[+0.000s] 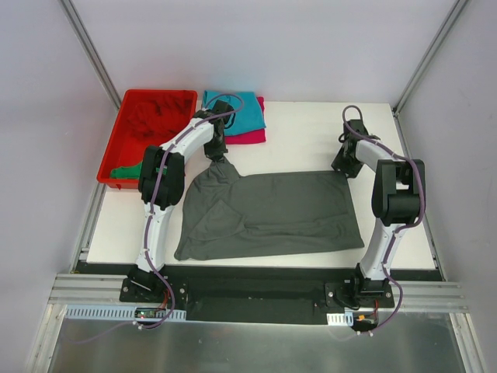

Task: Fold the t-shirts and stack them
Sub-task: Grap the side of the flattened tshirt furthest away from the robot with both arms

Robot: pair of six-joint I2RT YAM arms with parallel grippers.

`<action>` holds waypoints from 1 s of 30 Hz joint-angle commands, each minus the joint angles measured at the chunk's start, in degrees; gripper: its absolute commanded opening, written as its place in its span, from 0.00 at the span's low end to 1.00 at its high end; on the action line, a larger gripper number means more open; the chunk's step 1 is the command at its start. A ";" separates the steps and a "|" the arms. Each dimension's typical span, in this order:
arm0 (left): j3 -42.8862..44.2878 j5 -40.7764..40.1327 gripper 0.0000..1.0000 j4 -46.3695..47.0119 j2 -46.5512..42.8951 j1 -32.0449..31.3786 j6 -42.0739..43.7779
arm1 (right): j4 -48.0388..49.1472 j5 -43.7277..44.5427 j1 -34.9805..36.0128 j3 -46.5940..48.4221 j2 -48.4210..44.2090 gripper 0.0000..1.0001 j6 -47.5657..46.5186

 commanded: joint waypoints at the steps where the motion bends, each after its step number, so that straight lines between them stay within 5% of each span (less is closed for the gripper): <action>1: -0.67 0.08 0.00 -0.09 -2.22 -0.06 -0.85 | 0.54 -0.51 -0.79 2.82 1.82 0.50 1.28; 25: -0.85 2.54 0.00 0.00 -2.39 0.03 -0.68 | 0.19 -4.56 -0.96 5.63 4.28 0.50 -0.74; 30: -1.02 4.29 0.00 0.35 -2.57 0.03 -0.42 | -3.49 -3.60 -1.05 7.30 5.16 0.38 -0.48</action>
